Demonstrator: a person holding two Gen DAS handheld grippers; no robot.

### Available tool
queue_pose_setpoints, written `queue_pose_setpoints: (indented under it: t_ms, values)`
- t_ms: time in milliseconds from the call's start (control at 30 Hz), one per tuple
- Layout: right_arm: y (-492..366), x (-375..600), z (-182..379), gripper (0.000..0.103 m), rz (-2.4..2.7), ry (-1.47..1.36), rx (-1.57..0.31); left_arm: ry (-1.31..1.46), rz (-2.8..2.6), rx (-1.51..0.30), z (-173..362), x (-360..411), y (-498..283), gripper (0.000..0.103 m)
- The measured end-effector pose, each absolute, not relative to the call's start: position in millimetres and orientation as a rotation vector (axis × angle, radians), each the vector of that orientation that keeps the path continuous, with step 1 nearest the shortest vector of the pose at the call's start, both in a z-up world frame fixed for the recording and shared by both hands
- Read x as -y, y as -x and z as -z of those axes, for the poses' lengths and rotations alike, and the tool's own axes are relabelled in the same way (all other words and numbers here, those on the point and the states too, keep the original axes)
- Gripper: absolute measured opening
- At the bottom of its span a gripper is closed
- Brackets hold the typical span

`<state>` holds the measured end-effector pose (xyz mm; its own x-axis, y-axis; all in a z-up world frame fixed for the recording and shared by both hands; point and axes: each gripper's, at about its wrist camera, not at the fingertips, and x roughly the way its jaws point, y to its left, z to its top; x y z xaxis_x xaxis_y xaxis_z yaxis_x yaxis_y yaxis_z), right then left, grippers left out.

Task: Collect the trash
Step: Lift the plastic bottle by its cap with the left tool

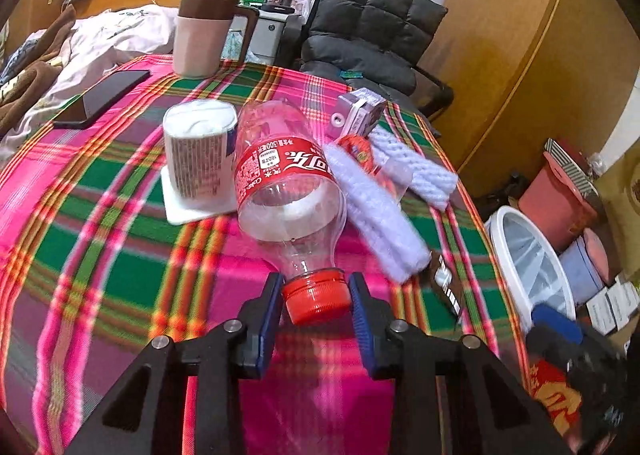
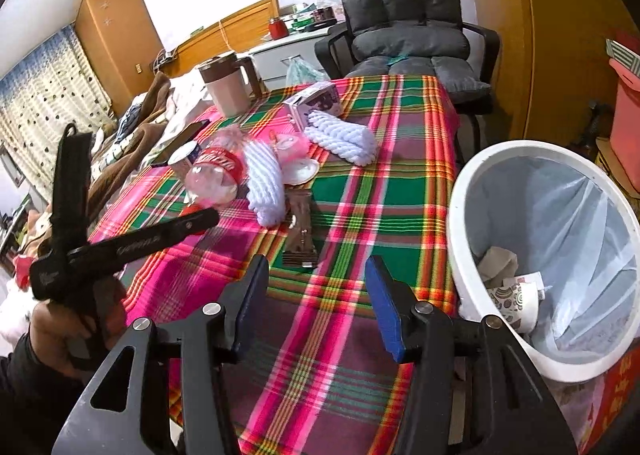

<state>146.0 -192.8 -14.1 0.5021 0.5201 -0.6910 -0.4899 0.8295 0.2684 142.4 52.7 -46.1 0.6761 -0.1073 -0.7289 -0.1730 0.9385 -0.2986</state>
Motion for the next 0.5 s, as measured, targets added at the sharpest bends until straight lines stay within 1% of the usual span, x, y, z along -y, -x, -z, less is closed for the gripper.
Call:
queue_pose_setpoints:
  t_ms: [233, 400, 467, 500]
  values:
    - [-144, 180, 14, 0.052, -0.642, -0.016, -0.853, 0.329, -0.073, -0.842, 47, -73, -103, 0.033]
    - [-145, 174, 14, 0.052, -0.652, -0.004, -0.854, 0.325, -0.111, -0.81, 39, -90, -79, 0.033]
    - [-146, 171, 14, 0.052, -0.654, 0.002, -0.857, 0.321, -0.107, -0.798, 36, -92, -78, 0.034]
    - [-147, 169, 15, 0.052, -0.656, 0.005, -0.858, 0.317, -0.103, -0.791, 34, -92, -78, 0.037]
